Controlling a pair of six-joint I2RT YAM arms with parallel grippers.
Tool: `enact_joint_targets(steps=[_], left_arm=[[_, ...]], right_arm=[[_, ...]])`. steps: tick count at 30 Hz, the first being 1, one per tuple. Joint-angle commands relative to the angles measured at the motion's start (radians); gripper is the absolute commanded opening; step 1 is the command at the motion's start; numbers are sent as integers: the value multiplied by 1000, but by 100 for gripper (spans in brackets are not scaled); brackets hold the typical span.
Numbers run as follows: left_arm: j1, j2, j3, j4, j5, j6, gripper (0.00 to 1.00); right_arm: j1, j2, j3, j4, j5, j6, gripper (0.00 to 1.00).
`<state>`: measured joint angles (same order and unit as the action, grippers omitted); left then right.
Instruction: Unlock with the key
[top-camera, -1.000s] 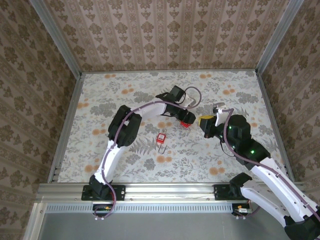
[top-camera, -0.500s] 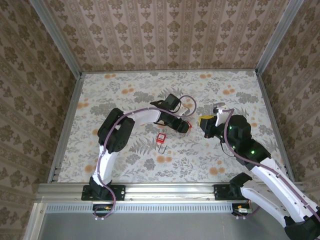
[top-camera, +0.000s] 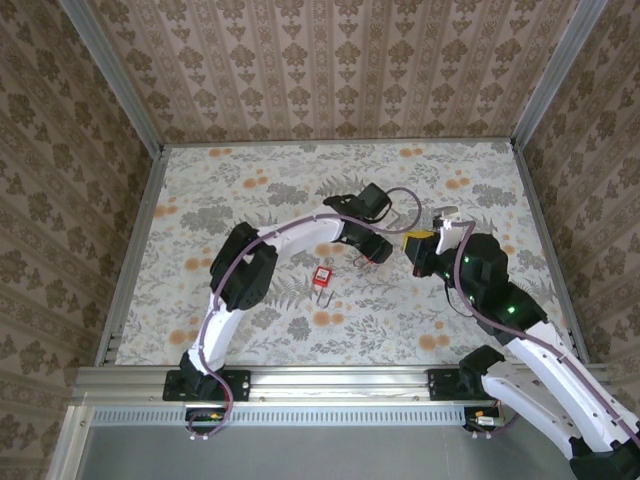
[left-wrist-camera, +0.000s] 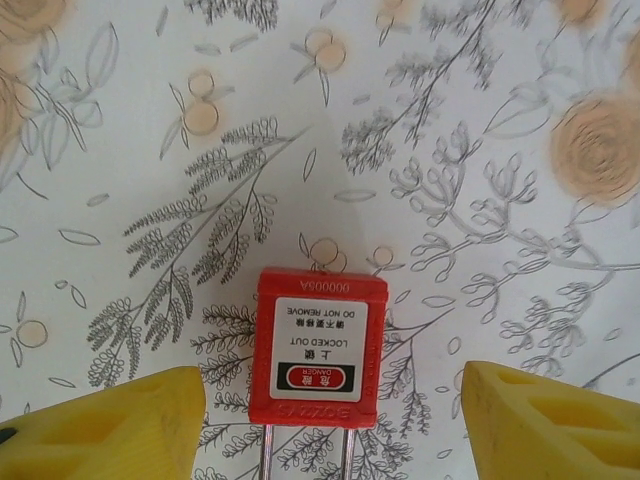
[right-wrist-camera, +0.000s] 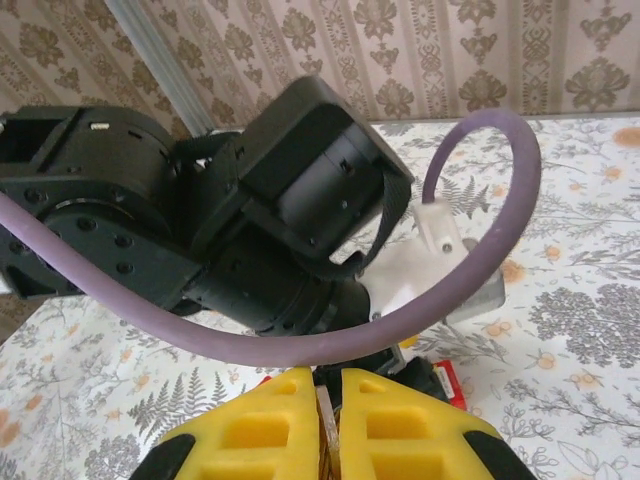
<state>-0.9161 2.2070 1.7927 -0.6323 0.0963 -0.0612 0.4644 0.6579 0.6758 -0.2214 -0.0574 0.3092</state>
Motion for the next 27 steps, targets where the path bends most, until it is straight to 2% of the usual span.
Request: enact_joint_targets(steps=[1, 8, 14, 19, 23, 27], left_arm=[[-10, 57, 36, -105, -101, 37, 70], [-14, 126, 123, -155, -114, 54, 70], [-18, 171, 175, -183, -131, 60, 61], [-23, 163, 149, -192, -141, 71, 59], [-23, 152, 128, -178, -149, 68, 46], [-24, 143, 115, -172, -150, 71, 39]], right_arm=[[-7, -6, 18, -29, 26, -13, 11], [-7, -11, 24, -27, 25, -11, 11], [-9, -24, 27, -34, 26, -11, 11], [-9, -26, 42, -43, 26, -14, 11], [-9, -29, 42, -42, 31, -16, 11], [-9, -30, 48, -48, 36, -14, 11]])
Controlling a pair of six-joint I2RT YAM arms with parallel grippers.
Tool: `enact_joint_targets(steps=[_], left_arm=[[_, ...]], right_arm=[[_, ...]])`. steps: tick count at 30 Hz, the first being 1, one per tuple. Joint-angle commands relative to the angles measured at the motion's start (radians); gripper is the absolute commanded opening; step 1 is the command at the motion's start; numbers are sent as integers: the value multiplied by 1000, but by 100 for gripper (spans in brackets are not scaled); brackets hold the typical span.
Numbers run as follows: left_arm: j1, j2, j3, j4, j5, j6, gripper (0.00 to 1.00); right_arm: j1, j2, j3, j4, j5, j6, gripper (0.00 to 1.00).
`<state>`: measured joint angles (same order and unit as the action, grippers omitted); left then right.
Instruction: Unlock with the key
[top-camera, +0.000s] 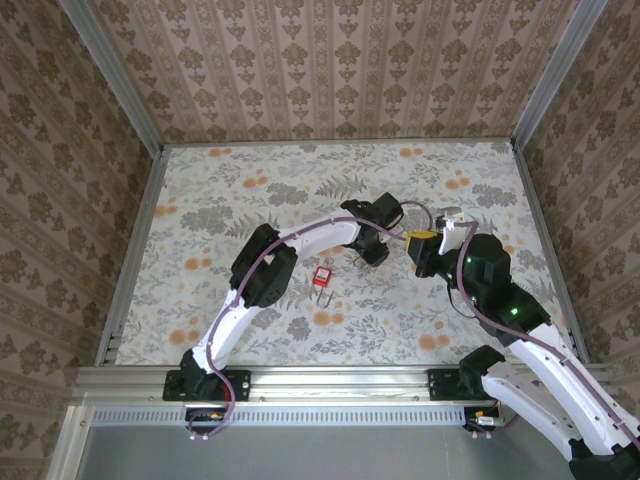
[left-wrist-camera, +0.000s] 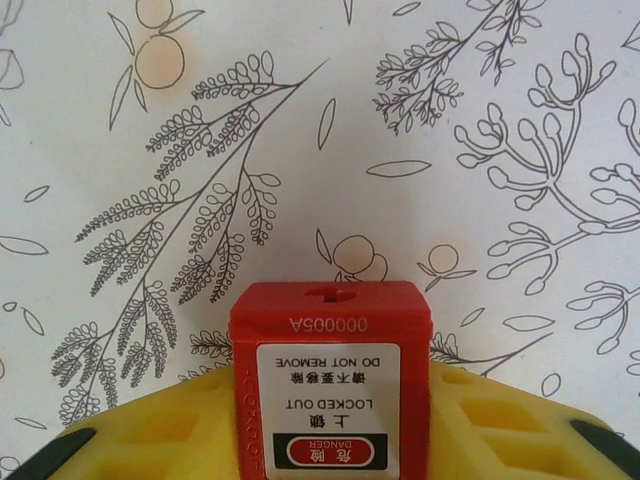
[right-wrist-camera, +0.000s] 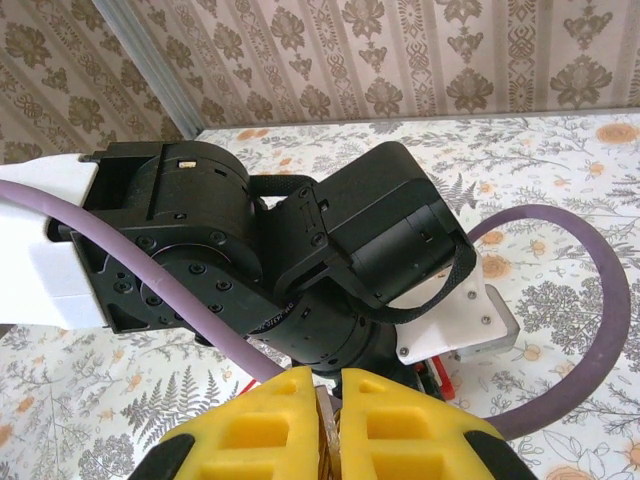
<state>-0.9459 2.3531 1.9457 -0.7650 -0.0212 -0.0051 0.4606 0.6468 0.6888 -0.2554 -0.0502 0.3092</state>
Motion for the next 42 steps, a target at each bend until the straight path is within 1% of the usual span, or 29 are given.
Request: enact_joint_targets(steps=[1, 5, 11, 21, 24, 30, 32, 35, 39, 42], left_arm=[[4, -9, -43, -36, -35, 16, 38], [6, -44, -83, -4, -47, 16, 37], [26, -154, -222, 123, -33, 17, 36], [115, -367, -478, 365, 96, -17, 34], [130, -452, -581, 493, 123, -20, 33], [128, -636, -826, 832, 135, 1, 35], [126, -683, -890, 918, 136, 5, 37], [121, -746, -981, 1040, 142, 15, 36], [92, -844, -1126, 1238, 135, 28, 35], [67, -907, -1203, 1339, 123, 37, 34]], right_arm=[[-5, -21, 38, -16, 28, -13, 11], [-5, -30, 50, -23, 31, -11, 11], [-5, -40, 71, -39, 38, 2, 11], [-6, -54, 96, -43, 46, 34, 11], [-7, -46, 117, -57, 64, 46, 11], [-7, 21, 155, -72, 78, 123, 11], [-7, 50, 158, -68, 85, 153, 11], [-7, 93, 163, -66, 108, 185, 11], [-5, 157, 157, -25, 85, 253, 10], [2, 199, 144, 31, 48, 305, 10]])
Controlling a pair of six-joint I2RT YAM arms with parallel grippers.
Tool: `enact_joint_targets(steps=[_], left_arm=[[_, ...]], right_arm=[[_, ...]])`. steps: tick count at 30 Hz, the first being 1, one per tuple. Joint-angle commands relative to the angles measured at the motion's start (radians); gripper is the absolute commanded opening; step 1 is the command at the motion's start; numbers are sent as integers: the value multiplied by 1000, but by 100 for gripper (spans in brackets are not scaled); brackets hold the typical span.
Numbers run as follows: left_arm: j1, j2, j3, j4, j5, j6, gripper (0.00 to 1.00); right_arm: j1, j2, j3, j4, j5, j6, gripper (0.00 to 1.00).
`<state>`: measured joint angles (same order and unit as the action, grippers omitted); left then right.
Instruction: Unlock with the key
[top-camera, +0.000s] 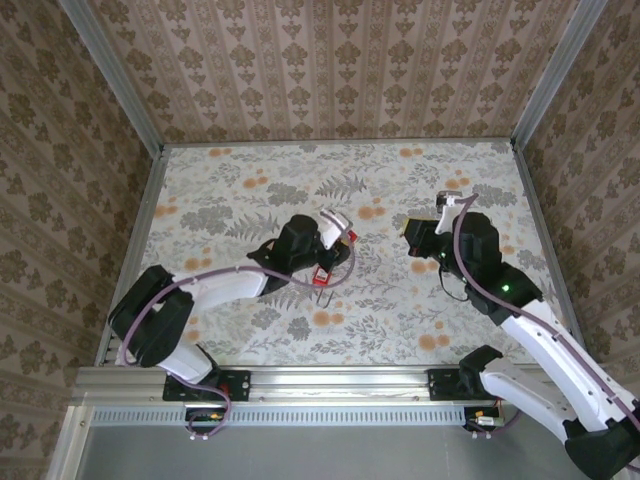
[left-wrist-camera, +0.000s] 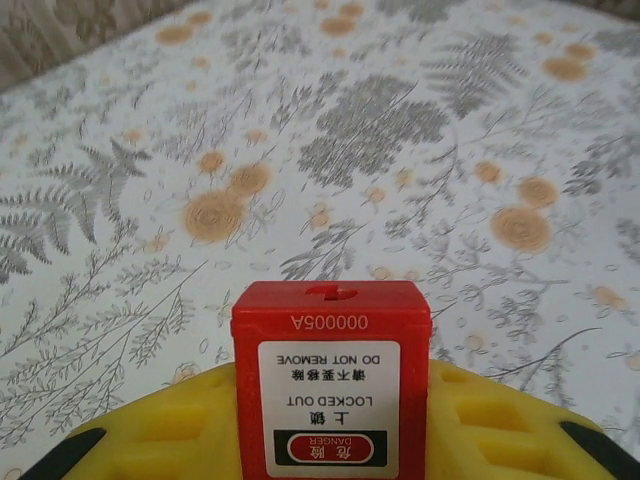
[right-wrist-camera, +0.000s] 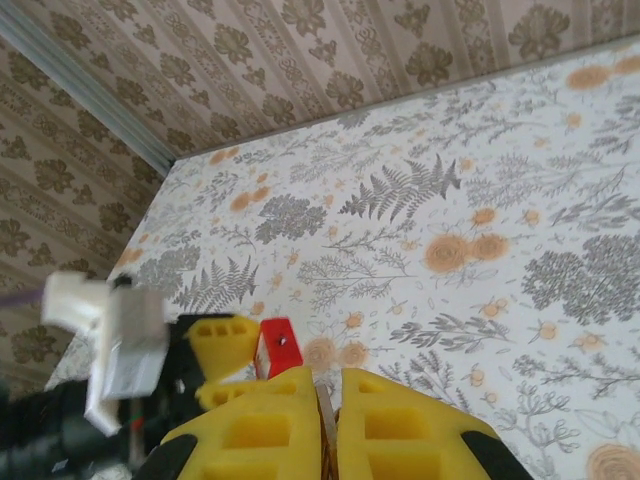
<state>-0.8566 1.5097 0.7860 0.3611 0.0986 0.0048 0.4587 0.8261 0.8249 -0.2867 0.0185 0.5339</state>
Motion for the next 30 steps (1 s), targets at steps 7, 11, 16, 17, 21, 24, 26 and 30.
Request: enact_joint_targets(steps=[7, 11, 16, 17, 21, 24, 26, 30], left_arm=[[-106, -142, -116, 324, -62, 109, 33], [-138, -148, -121, 346, -83, 162, 33], [-145, -145, -122, 365, -74, 178, 33], [-151, -144, -119, 362, -82, 186, 32], [-165, -141, -114, 357, -97, 203, 32], [-170, -144, -110, 349, -99, 205, 32], [-172, -146, -109, 343, -103, 210, 32], [-176, -148, -106, 327, -111, 215, 32]], right_arm=[[52, 92, 35, 117, -42, 107, 10], [71, 95, 48, 131, -63, 97, 10], [90, 91, 60, 122, -76, 63, 10], [92, 89, 59, 123, -74, 60, 11], [102, 98, 66, 121, -72, 60, 10], [116, 122, 65, 139, -75, 63, 11], [123, 136, 64, 152, -76, 65, 10], [129, 155, 60, 166, -73, 66, 10]])
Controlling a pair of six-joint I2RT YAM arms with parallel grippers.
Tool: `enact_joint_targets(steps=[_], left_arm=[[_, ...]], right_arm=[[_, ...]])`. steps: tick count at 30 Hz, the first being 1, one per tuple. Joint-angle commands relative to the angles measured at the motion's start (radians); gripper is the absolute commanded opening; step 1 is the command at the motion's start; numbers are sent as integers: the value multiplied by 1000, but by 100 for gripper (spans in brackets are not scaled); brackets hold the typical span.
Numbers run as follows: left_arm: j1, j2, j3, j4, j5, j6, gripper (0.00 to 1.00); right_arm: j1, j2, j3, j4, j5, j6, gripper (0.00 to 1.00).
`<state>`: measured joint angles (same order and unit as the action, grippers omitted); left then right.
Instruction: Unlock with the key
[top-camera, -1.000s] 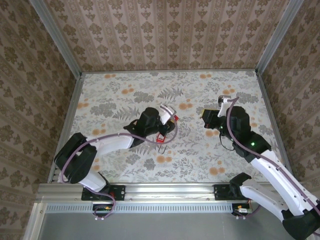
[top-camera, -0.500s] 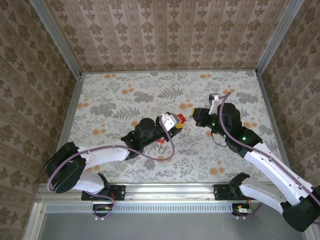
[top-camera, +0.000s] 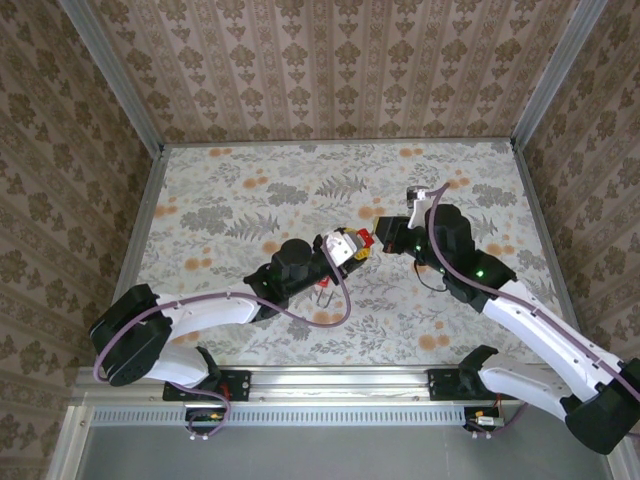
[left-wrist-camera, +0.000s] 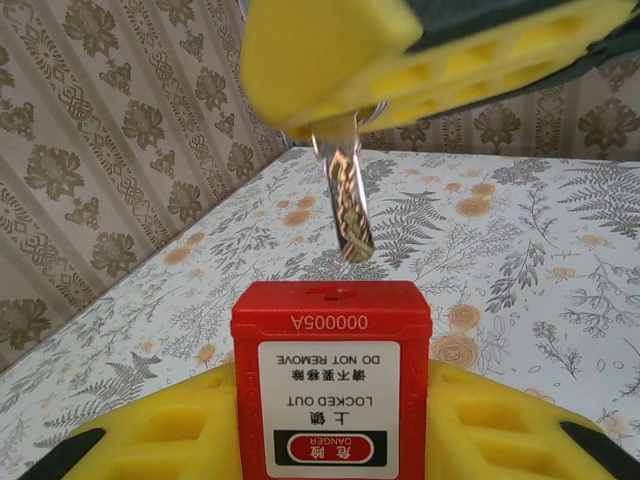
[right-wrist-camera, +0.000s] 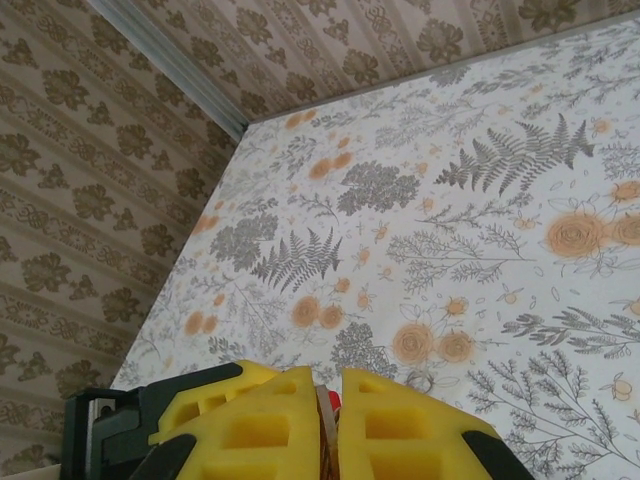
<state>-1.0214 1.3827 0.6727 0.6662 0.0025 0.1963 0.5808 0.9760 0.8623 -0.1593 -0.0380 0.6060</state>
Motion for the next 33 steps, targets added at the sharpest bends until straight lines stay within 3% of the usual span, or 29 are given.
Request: enact_joint_targets(steps=[1, 33], left_arm=[[-11, -23, 7, 19, -16, 25, 32], [-20, -45, 7, -10, -32, 25, 30]], right_arm=[[7, 7, 22, 40, -16, -5, 10], [12, 14, -37, 48, 24, -24, 10]])
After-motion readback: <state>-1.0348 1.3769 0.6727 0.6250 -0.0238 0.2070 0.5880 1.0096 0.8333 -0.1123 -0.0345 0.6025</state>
